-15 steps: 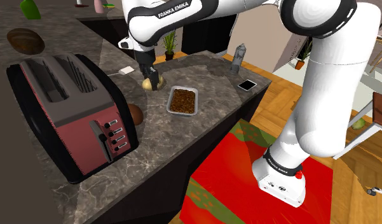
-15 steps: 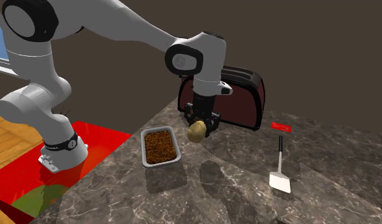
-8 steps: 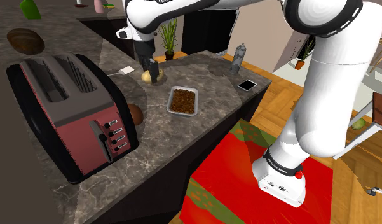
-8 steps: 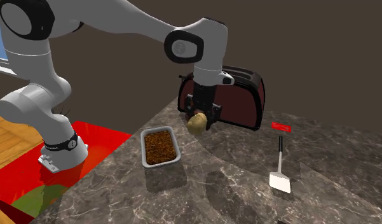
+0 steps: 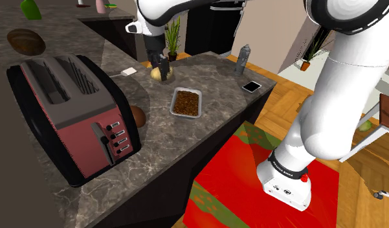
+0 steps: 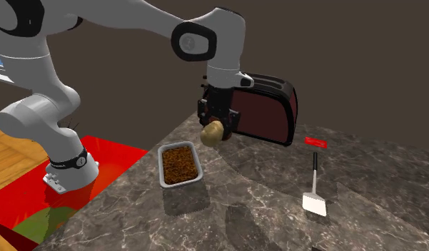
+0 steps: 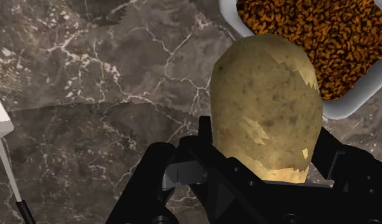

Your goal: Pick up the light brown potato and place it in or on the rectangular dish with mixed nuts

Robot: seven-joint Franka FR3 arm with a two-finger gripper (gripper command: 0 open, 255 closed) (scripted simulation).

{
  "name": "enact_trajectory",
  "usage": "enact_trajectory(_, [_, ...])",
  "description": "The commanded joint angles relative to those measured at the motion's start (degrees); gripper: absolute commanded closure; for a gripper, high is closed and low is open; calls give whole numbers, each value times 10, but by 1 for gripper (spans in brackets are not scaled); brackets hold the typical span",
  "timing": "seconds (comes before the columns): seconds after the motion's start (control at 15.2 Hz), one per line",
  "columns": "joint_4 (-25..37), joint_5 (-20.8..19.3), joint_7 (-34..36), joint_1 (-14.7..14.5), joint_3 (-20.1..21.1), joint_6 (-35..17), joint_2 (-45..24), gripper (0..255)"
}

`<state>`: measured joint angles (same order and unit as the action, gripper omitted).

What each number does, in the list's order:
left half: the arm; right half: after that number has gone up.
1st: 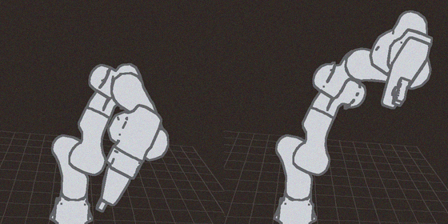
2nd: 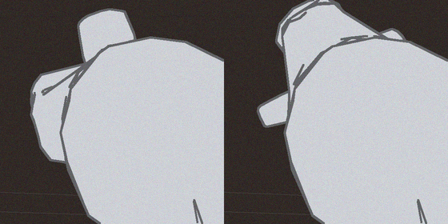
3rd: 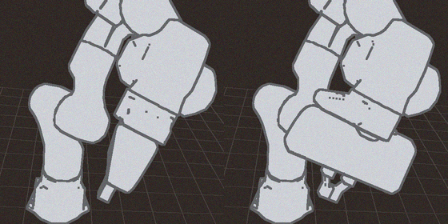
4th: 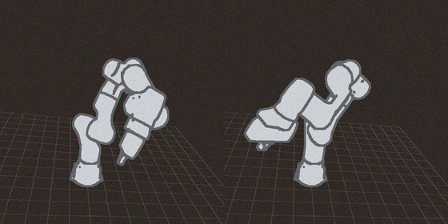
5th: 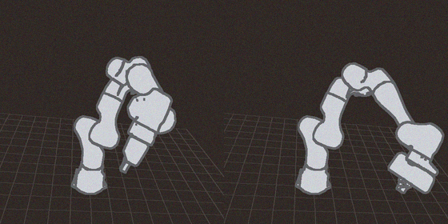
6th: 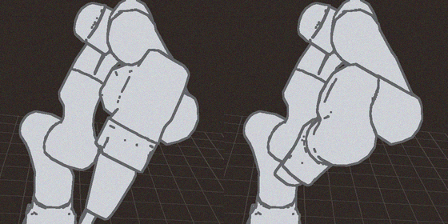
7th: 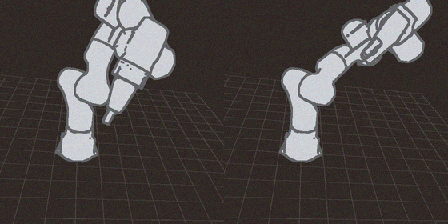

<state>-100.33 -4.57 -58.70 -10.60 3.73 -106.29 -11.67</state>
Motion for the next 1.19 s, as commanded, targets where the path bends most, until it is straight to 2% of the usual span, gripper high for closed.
enact_trajectory(0.0, [-54, 2, -7, 5, -2, -12, 42, 255])
enact_trajectory(0.46, [-254, 6, -40, 22, -19, -49, 208, 255])
enact_trajectory(1.12, [-302, 2, -34, 22, -19, -127, 178, 255])
